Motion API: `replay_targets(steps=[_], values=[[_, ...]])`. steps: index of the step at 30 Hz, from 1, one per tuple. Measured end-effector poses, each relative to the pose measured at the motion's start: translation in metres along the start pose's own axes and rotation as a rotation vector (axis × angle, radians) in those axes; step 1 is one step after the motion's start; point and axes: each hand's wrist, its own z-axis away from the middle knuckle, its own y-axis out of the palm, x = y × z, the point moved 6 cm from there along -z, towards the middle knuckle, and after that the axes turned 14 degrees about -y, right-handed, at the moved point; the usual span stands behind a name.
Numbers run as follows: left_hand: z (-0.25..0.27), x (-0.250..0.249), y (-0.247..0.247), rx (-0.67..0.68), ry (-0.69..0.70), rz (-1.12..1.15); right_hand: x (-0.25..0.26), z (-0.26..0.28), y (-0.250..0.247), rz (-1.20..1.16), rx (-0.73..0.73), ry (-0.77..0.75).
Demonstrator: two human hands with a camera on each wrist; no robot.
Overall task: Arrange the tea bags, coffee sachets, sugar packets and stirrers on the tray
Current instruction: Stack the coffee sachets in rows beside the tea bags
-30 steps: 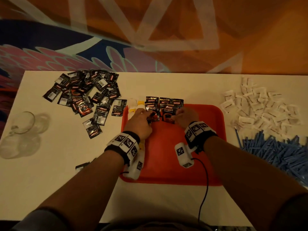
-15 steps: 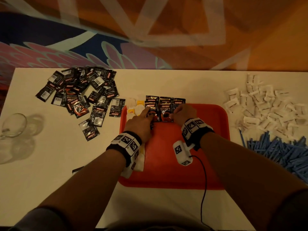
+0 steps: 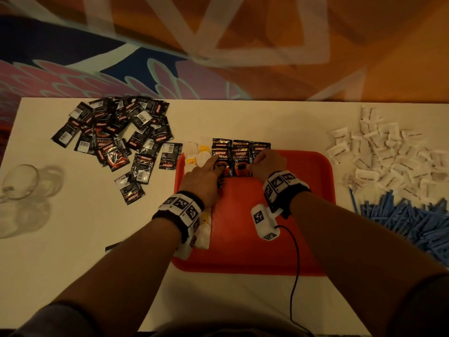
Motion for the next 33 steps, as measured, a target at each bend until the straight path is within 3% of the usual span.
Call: replay_targets(steps=[4,11,15,19,24,27,33], values=[[0.003,0.002,-0.004,-0.05,0.021,0.132,-0.001,0.002,-0.002,-0.002,-0.002,-0.001],[0.01,0.013,-0.019,-0.038,-0.093,0.676,0.002,0.012,-0.015,-0.014,-0.014,-0.035],[0.012,0.016,-0.023,0.104,-0.232,1.069,0.007,0.022,-0.024,-0.01,0.004,-0.115],[0.022,0.005,-0.022,0.238,-0.269,1.353,0.013,0.038,-0.025,-0.079,0.036,-0.226],[0.033,-0.001,-0.019,0.157,-0.327,1.375,0.031,0.071,-0.029,-0.477,0.104,-0.319],[0.044,-0.012,-0.018,0.125,-0.334,1.411,0.035,0.089,-0.031,-0.549,0.208,-0.341],[0.071,-0.042,-0.028,0.076,-0.342,1.441,0.021,0.112,-0.038,-0.572,0.254,-0.281]])
